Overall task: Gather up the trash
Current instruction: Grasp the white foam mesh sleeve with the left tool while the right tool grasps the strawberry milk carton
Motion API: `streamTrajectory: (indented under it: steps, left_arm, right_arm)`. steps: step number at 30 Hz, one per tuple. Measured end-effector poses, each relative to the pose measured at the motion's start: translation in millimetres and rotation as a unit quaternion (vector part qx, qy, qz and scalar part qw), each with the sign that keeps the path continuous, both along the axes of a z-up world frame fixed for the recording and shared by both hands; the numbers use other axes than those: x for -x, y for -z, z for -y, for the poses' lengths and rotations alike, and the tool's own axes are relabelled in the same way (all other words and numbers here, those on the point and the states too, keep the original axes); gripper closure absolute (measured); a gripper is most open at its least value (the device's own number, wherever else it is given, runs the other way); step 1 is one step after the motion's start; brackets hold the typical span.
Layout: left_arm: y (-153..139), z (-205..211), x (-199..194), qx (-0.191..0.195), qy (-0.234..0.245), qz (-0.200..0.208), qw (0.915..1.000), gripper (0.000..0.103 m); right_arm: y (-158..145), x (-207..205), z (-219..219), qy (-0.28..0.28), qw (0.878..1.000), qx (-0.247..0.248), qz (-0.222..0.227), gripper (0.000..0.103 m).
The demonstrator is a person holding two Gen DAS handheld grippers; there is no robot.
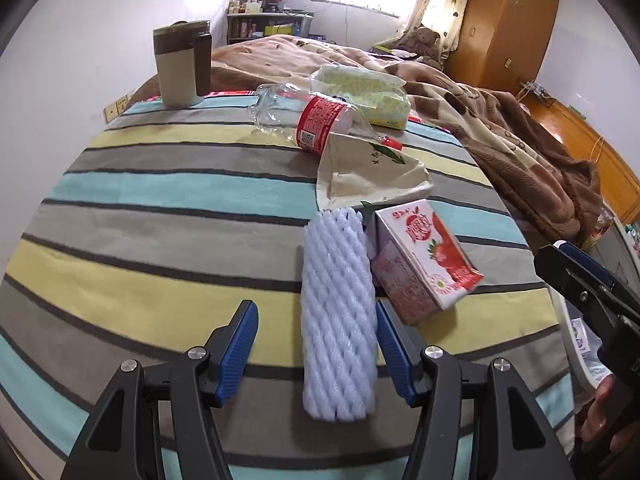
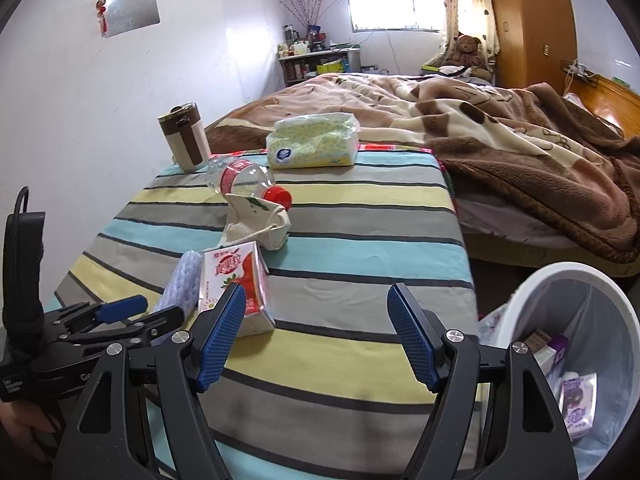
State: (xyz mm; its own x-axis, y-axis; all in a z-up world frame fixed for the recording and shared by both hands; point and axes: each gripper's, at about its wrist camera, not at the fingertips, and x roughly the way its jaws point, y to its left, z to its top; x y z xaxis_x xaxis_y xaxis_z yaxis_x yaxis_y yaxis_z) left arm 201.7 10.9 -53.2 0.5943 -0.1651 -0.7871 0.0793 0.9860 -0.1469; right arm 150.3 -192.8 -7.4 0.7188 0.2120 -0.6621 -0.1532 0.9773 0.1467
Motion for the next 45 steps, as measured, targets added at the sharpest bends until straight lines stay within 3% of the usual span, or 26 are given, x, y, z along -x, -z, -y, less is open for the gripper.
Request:
streamTrajectory:
  steps: [4, 8, 29, 45]
  left_arm:
    - [3.9, -7.3, -8.2, 0.002, -0.001, -0.004, 1.0000, 0.044]
    - [7.1, -21.1, -14.8, 0.007, -0.019, -0.010, 0.9997, 0.060]
    - [11.2, -92.6, -18.3, 0.014, -0.091, -0.009, 0.9957, 0.060]
    - [11.2, -91.8, -22.6, 0.009, -0.088, -0.009, 0.9961, 0.058]
  right_arm:
    - [3.4, -5.8, -10.9, -0.009, 1.000, 0.000, -0.008, 0.028]
    - [7.3, -10.3, -21.7, -0.020, 1.000, 0.003, -0.015, 0.028]
    - [24.6, -31.1, -62.8, -0.056, 0.997, 0.019, -0.045, 0.028]
    - [37.8, -43.9, -79.6, -0.063, 0.993, 0.066, -0.070, 0.028]
